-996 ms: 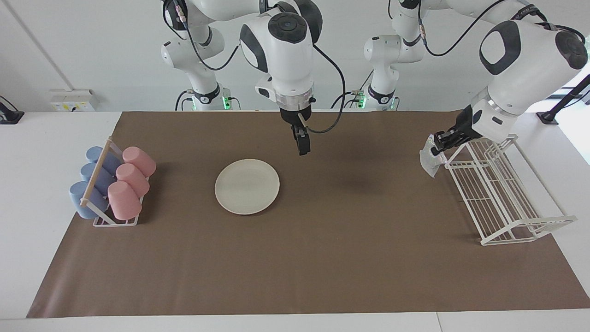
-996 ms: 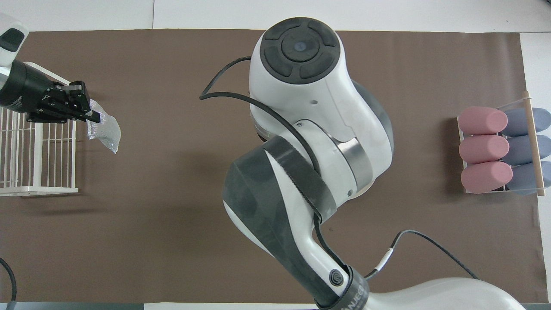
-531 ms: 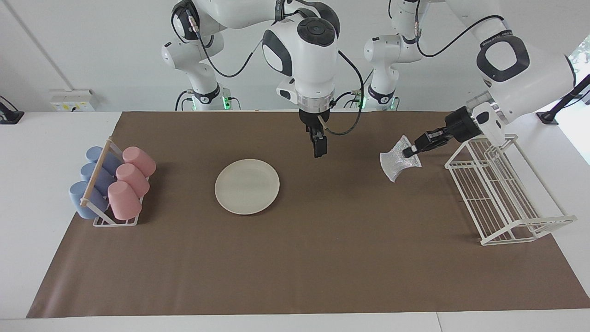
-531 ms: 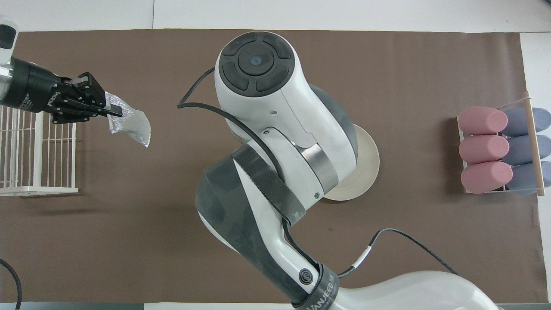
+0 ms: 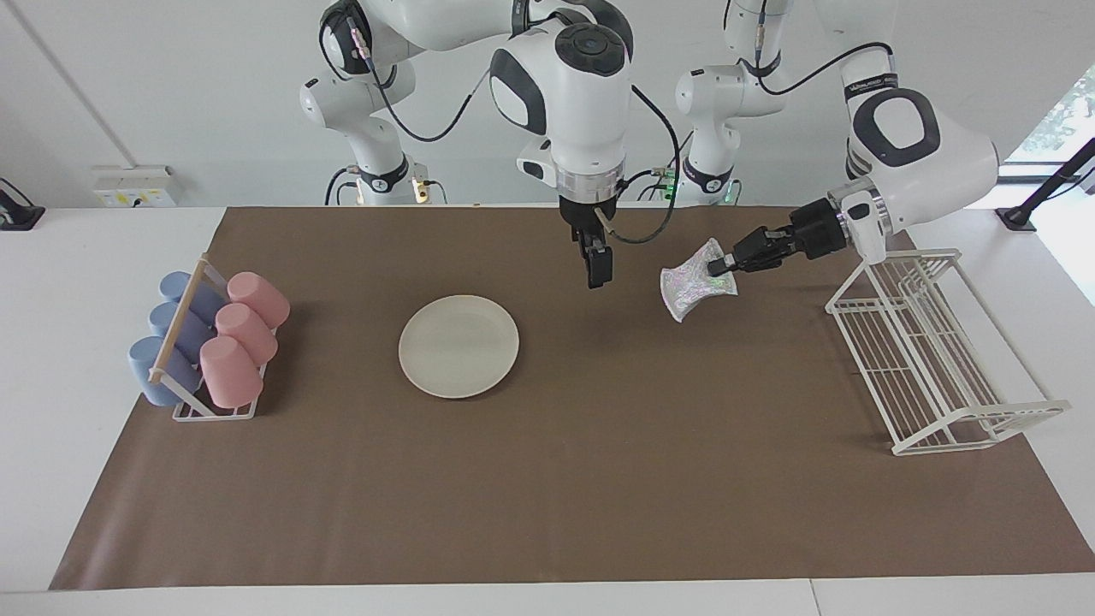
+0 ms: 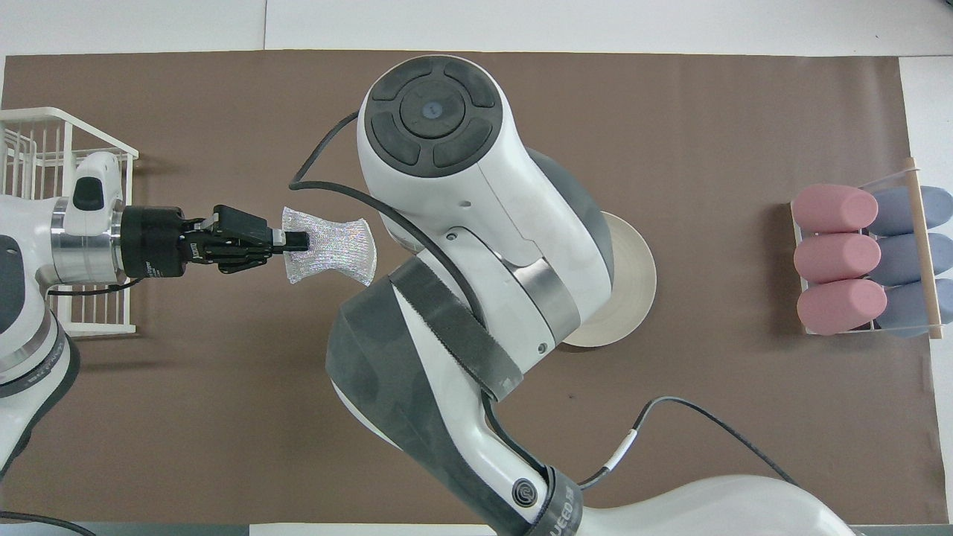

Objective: Wipe plate with sponge

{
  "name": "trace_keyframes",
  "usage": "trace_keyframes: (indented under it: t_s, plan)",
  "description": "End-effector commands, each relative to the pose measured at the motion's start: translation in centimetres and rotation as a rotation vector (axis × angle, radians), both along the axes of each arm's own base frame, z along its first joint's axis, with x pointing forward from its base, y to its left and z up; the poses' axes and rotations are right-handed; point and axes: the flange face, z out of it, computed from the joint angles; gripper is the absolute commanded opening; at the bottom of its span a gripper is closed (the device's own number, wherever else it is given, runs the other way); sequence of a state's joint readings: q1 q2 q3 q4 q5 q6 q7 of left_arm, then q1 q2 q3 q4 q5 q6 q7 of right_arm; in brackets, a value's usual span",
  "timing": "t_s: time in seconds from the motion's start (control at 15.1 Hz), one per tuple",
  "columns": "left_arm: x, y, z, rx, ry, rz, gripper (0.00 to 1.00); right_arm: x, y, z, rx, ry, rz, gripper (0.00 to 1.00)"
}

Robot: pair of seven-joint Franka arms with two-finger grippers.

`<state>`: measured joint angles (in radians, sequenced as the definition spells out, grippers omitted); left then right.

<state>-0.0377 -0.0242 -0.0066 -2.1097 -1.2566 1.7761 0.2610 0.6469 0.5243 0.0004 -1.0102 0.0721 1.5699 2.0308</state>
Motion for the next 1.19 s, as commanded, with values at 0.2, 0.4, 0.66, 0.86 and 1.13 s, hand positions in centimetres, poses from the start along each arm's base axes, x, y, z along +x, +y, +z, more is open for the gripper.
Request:
trace_keyframes:
  t_s: [0.2, 0.4, 0.66, 0.86, 1.13]
  plan:
    - [-3.1, -4.2, -2.8, -0.143, -0.140, -0.037, 0.00, 0.4, 0.2, -0.2, 0.019, -0.029, -0.015, 1.00]
    - [-3.4, -4.9, -3.4, -0.167, -0.178, -0.066, 0.00, 0.2, 0.4, -0.4, 0.020, -0.024, -0.011, 1.00]
    - [-3.7, -5.5, -3.3, -0.226, -0.202, -0.071, 0.00, -0.1, 0.3, -0.9, 0.018, -0.012, -0.011, 1.00]
    - [-3.9, -7.1, -3.0, -0.259, -0.199, -0.055, 0.00, -0.7, 0.1, -2.1, 0.037, -0.031, -0.016, 1.00]
    - [-3.6, -6.9, -2.8, -0.275, -0.200, -0.025, 0.00, -1.5, 1.0, -2.3, 0.060, -0.032, -0.010, 1.00]
